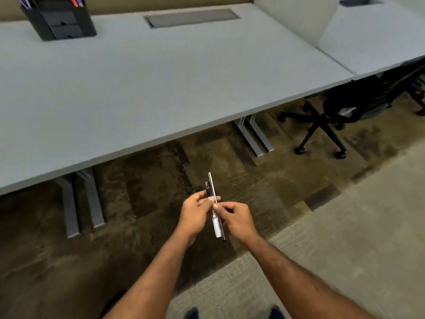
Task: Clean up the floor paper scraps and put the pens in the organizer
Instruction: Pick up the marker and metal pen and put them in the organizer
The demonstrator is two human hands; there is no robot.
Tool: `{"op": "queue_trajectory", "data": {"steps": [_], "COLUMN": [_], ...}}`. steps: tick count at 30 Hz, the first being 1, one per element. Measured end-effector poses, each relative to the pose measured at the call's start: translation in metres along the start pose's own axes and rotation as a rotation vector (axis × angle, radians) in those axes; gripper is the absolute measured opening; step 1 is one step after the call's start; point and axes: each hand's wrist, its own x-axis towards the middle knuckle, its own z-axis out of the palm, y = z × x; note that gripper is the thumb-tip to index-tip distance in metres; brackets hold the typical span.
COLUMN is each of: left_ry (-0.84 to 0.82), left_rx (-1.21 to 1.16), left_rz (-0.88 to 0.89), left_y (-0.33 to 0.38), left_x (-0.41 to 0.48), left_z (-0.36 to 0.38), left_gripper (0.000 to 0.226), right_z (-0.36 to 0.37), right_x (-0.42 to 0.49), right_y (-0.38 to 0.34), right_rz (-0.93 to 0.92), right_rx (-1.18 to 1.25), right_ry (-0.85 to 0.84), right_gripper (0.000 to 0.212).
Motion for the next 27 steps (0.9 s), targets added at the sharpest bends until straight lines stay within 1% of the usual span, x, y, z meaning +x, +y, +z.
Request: {"op": "queue_trajectory", "data": {"steps": [6, 9, 12, 18, 22, 24, 27], "left_ry": [-0.005, -0.001, 0.010, 0.107, 0.196, 0.230, 0.272], "left_rx": [0.019, 0.063, 0.113, 0.101, 0.147, 0.155, 0.151], "left_rz": [0.012, 0.029, 0.067, 0.109, 0.136, 0.141, 0.179], "left_y": [0.065, 0.098, 0.131, 0.188, 0.220, 0.233, 0.251], "left_x": [-0.016, -0.013, 0.001, 0.046, 0.078, 0.091, 0.103], "left_z": [-0.026, -0.032, -0.033, -0.030, -0.027, -0.028, -0.037], "left_gripper": [0.017, 0.013, 0.014, 0.022, 0.034, 0.035, 0.033], "right_z": [0.014, 0.016, 0.010, -0.003, 0.004, 0.013, 0.035], "right_x": [0.000, 0.008, 0.029, 0.111, 0.172, 0.196, 0.221], "right_y": [-0.069, -0.099, -0.128, -0.184, -0.218, -0.235, -0.258], "right_rz": [0.039, 0.021, -0.029, -0.027, -0.002, 0.004, 0.002], "right_rx": [0.080, 0.094, 0.061, 0.108, 0.091, 0.074, 0.120], "right_ry": [-0.066, -0.080, -0.140, -0.154, -0.282, -0.369, -0.469], "right_gripper": [0.007, 0.015, 0.018, 0.029, 0.031, 0.029, 0.028]}}
